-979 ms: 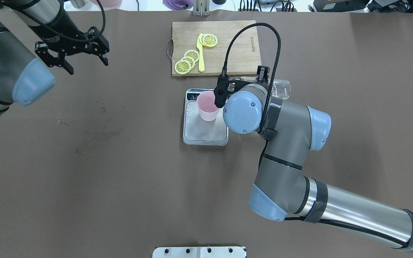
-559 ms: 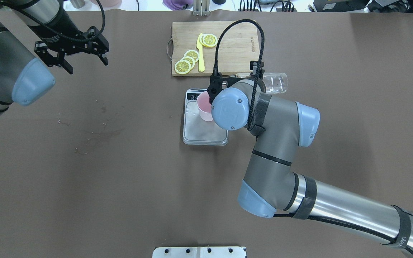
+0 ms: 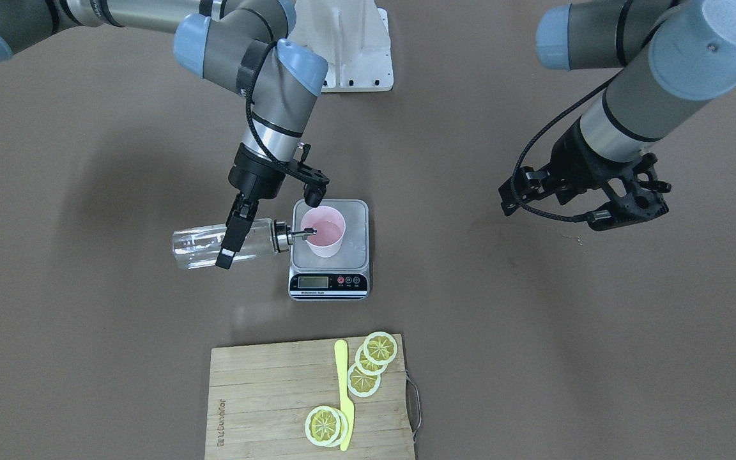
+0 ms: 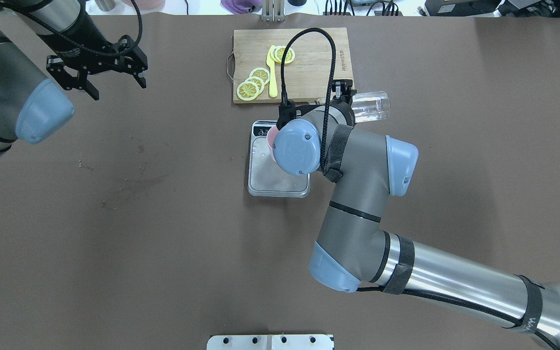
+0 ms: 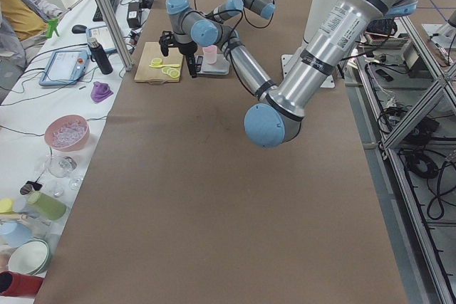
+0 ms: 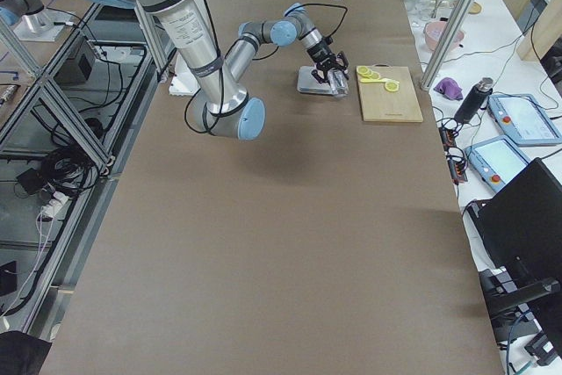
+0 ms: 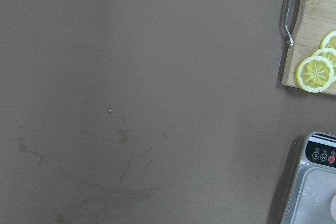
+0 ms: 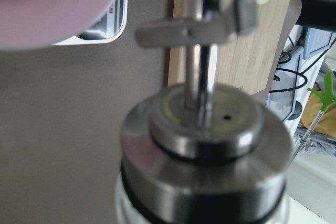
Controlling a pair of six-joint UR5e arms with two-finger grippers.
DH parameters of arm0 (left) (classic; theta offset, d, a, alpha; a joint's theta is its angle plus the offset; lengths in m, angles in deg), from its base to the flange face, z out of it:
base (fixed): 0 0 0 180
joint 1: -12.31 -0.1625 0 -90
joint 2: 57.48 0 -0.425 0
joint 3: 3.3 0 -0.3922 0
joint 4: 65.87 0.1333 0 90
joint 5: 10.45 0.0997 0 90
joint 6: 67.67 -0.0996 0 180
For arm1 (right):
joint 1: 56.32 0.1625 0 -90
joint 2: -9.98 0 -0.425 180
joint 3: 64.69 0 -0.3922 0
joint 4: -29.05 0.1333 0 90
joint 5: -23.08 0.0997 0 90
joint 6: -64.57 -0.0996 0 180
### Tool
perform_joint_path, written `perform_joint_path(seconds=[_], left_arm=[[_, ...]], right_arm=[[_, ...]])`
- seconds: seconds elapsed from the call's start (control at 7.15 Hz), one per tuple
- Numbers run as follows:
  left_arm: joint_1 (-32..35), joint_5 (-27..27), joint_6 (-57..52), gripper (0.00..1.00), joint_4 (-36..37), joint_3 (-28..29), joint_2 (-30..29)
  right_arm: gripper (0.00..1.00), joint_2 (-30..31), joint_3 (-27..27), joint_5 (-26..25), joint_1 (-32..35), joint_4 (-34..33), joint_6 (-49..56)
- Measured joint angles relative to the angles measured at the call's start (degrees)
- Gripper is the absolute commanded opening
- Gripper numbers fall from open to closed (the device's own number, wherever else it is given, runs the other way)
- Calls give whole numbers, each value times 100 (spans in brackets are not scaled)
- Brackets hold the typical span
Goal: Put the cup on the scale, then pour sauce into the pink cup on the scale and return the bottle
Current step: 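Tilt the bottle spout down into the pink cup with the right gripper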
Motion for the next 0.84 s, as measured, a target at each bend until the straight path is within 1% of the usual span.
perform_joint_path(seconds=[0.56, 0.84], left_arm=[[-4, 0, 8, 98, 0, 3, 0], [-8, 0, 9, 98, 0, 4, 0]], right_arm=[[0, -184, -39, -264, -75, -581, 443], [0, -206, -73, -375, -114, -709, 587]])
